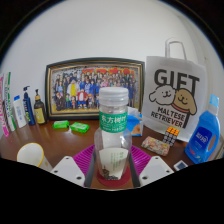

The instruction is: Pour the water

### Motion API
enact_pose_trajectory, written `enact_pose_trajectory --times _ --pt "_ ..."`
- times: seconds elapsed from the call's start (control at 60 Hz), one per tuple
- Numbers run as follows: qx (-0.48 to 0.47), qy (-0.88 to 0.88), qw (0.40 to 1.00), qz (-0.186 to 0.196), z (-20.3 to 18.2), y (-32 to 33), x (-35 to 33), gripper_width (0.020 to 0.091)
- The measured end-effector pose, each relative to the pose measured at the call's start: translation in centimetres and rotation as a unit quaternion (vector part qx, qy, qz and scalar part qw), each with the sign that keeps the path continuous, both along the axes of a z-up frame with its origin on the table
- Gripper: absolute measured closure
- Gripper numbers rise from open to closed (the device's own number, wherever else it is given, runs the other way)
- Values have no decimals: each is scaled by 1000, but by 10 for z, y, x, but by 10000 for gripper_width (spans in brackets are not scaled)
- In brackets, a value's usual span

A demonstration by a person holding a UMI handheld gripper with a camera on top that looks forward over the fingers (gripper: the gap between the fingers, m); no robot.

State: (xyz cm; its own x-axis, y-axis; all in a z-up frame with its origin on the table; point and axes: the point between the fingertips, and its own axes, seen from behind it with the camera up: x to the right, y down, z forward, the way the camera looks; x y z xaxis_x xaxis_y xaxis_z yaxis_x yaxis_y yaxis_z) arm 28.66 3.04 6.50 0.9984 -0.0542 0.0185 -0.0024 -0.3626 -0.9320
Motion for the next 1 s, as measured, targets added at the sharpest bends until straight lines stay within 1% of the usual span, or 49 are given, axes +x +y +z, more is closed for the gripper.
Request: enact_pose_trajectory --times 0.033,0.117,0.133,0.167,0.233,0.367,0.567,0.65,0.85,1.0 --pt "-10 -2 1000 1 -2 -2 -1 475" --pt "-28 0 1000 5 -1 -9 -4 242" --pt "-30 -1 1000 5 1 -11 -5 234" --pt "-34 -4 999 1 5 -16 -5 262" --pt "-35 -11 999 -3 18 -27 -4 238" --pt "-44 -15 999 -11 46 -65 -11 247" --pt "-61 -10 997 -36 96 -158 -33 248" --pt "-67 -12 997 -40 115 -200 -48 248" --pt "-93 -16 995 -24 143 -286 -90 246" --pt "-90 -28 996 -6 154 -321 -115 252"
